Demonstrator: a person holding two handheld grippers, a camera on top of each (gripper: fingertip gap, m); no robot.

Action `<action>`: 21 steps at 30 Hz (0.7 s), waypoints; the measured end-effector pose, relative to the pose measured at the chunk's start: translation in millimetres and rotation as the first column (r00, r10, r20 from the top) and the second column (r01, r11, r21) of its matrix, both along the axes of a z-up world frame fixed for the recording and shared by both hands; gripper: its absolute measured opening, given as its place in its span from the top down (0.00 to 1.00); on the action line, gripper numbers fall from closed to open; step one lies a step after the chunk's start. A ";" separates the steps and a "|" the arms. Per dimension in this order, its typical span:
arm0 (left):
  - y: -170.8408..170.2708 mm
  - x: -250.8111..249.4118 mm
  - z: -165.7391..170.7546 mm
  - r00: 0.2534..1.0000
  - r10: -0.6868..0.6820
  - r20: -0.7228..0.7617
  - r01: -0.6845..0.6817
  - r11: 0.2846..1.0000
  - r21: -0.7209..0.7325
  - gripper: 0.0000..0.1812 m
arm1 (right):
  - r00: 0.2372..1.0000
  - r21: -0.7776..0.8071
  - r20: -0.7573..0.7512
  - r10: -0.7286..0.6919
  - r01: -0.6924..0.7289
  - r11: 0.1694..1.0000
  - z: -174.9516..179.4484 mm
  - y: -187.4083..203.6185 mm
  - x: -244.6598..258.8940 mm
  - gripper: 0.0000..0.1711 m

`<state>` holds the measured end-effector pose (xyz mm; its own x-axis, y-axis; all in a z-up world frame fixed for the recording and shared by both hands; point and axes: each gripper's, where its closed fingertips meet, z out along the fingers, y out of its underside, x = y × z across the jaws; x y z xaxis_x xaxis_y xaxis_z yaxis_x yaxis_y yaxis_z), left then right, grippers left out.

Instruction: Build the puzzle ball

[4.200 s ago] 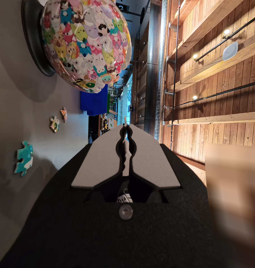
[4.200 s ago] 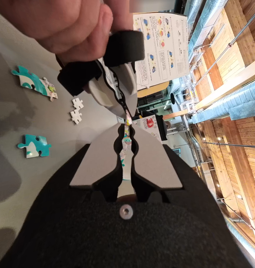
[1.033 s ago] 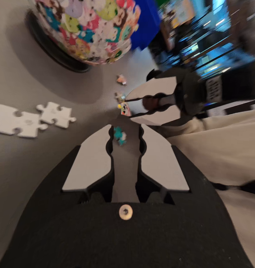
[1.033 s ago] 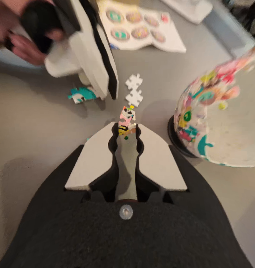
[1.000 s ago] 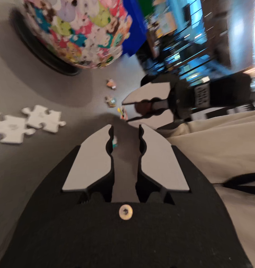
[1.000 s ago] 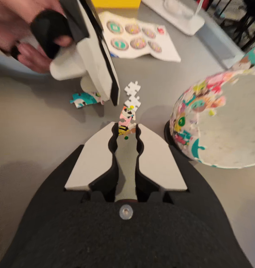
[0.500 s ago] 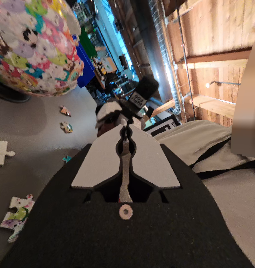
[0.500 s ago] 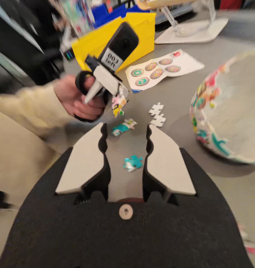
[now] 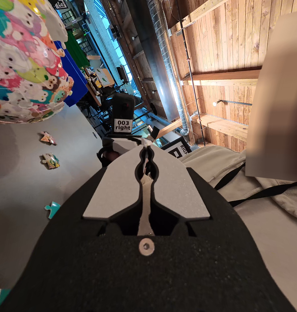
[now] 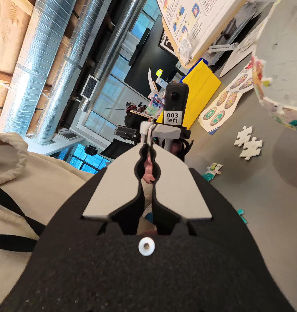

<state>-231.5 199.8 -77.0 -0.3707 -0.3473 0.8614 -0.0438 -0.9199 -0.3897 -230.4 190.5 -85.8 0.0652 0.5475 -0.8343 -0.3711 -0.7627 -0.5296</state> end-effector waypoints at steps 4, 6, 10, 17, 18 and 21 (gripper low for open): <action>-1.3 2.5 1.5 1.000 -0.013 0.008 0.014 1.000 -0.012 0.99 | 1.000 0.015 0.004 -0.006 0.006 1.000 1.1 -1.4 2.7 0.98; -2.0 3.0 2.4 1.000 -0.021 0.011 0.021 1.000 -0.011 0.99 | 1.000 0.022 0.007 -0.002 0.002 1.000 1.9 -2.9 3.1 0.98; 0.0 3.6 3.3 1.000 -0.013 0.019 0.013 1.000 -0.021 0.99 | 1.000 0.021 -0.004 0.002 -0.002 1.000 1.2 -3.9 4.1 0.98; 2.6 7.9 -0.3 1.000 0.005 -0.003 -0.005 1.000 -0.019 0.99 | 1.000 0.007 -0.024 -0.011 0.011 1.000 -0.9 -0.6 8.1 0.99; 4.6 8.7 -2.3 1.000 0.015 -0.018 -0.015 1.000 -0.007 0.98 | 0.999 0.007 -0.036 -0.022 0.022 1.000 0.4 1.6 10.4 0.99; 21.7 3.4 -8.9 0.987 0.110 -0.114 -0.100 0.990 0.096 0.87 | 0.995 0.003 -0.023 -0.094 0.094 0.996 2.5 17.6 27.7 0.99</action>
<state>-228.1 221.5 -85.9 -0.2248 -0.4565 0.8608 0.0003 -0.8835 -0.4684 -202.7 208.1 -83.3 0.0978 0.5436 -0.8336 -0.4528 -0.7216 -0.5237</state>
